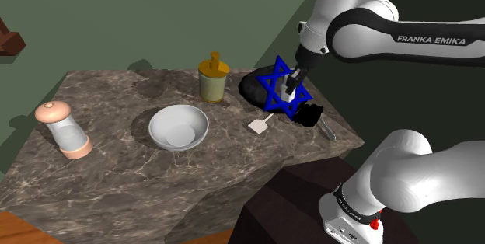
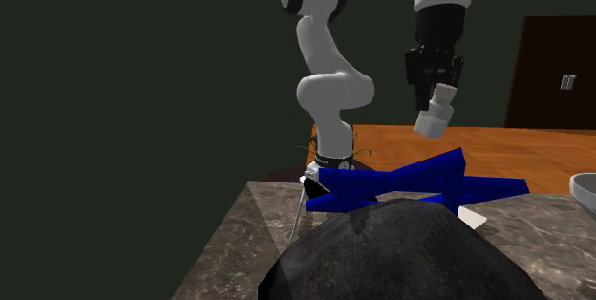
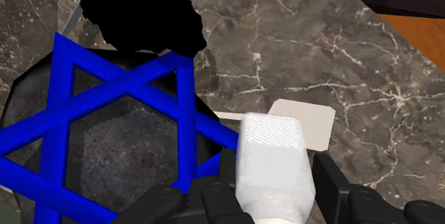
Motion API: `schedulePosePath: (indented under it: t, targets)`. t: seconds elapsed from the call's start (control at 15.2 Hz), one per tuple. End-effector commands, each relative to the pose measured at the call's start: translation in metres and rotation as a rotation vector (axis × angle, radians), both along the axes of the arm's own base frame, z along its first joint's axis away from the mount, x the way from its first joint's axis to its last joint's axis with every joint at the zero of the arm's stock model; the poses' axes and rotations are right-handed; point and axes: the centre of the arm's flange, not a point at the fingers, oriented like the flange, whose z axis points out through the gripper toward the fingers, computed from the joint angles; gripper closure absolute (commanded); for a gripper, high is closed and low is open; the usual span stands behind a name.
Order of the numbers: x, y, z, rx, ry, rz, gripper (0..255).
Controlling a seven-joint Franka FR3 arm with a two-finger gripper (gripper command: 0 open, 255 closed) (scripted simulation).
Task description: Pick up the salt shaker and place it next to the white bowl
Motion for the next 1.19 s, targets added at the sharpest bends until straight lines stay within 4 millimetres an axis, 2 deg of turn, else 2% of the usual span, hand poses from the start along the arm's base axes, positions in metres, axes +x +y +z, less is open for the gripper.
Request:
schedulePosePath:
  t: [0.0,1.06,1.12]
  targets:
    - [0.002,0.028,0.001,0.001,0.0,-0.001,255]
    - [0.014,0.239,0.002,0.001,0.0,-0.001,255]
    - [0.015,0.257,0.002,0.001,0.0,-0.001,255]
